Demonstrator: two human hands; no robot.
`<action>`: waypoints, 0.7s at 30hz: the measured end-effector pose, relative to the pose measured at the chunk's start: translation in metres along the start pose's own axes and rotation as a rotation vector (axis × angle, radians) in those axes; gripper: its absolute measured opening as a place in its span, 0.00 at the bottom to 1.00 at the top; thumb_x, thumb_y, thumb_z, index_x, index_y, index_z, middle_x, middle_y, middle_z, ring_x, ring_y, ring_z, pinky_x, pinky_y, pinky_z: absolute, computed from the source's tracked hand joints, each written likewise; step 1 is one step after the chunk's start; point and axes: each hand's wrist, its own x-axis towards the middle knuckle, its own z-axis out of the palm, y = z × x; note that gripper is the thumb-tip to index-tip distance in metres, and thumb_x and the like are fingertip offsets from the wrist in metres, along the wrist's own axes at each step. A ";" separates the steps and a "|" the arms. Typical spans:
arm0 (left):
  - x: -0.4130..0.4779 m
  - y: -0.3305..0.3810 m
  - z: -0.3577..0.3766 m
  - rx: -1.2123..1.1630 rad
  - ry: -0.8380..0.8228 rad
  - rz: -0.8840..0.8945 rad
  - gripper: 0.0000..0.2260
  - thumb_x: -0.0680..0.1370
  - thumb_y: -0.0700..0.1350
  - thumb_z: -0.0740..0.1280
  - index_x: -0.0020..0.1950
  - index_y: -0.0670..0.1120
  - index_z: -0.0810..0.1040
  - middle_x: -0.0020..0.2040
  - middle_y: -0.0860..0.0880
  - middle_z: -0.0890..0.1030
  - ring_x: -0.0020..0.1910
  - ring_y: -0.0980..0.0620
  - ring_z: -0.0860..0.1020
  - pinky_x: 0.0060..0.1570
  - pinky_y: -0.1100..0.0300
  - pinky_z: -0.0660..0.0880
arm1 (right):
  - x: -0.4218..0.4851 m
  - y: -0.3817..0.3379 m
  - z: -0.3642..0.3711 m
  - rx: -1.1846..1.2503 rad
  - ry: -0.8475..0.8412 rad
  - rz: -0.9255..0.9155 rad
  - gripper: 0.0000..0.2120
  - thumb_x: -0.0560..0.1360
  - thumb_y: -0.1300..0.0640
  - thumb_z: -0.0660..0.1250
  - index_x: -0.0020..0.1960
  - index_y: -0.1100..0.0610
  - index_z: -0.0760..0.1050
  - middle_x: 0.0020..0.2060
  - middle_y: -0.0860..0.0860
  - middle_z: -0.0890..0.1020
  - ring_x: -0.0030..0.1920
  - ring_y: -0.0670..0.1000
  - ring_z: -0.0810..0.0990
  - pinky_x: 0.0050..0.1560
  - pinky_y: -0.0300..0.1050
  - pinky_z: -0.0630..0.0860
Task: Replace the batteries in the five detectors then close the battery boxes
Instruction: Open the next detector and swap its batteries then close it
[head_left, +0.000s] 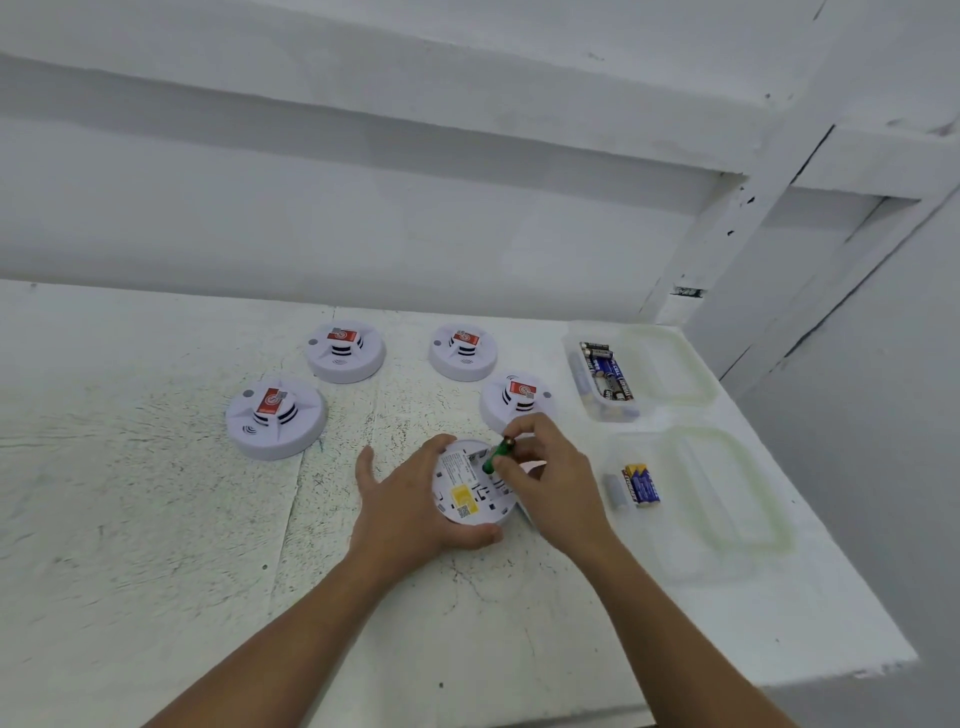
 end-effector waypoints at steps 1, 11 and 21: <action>0.000 -0.001 0.000 0.001 -0.001 0.003 0.49 0.54 0.78 0.61 0.70 0.56 0.60 0.53 0.65 0.72 0.57 0.65 0.72 0.71 0.45 0.35 | -0.002 0.005 0.003 -0.045 0.007 -0.039 0.10 0.73 0.57 0.69 0.48 0.46 0.70 0.41 0.42 0.82 0.41 0.41 0.80 0.40 0.39 0.77; 0.002 -0.002 0.003 -0.005 0.004 0.009 0.49 0.54 0.78 0.62 0.70 0.55 0.61 0.55 0.65 0.75 0.57 0.68 0.72 0.71 0.45 0.36 | -0.018 0.030 0.006 -0.143 -0.057 -0.195 0.10 0.71 0.55 0.69 0.52 0.47 0.78 0.50 0.42 0.79 0.52 0.38 0.75 0.50 0.26 0.70; 0.003 -0.004 0.002 -0.018 -0.026 0.014 0.51 0.52 0.78 0.62 0.70 0.55 0.60 0.56 0.65 0.74 0.58 0.66 0.71 0.71 0.43 0.36 | -0.011 0.025 -0.008 -0.074 -0.193 -0.136 0.13 0.74 0.62 0.69 0.55 0.50 0.81 0.52 0.39 0.78 0.54 0.38 0.76 0.51 0.28 0.73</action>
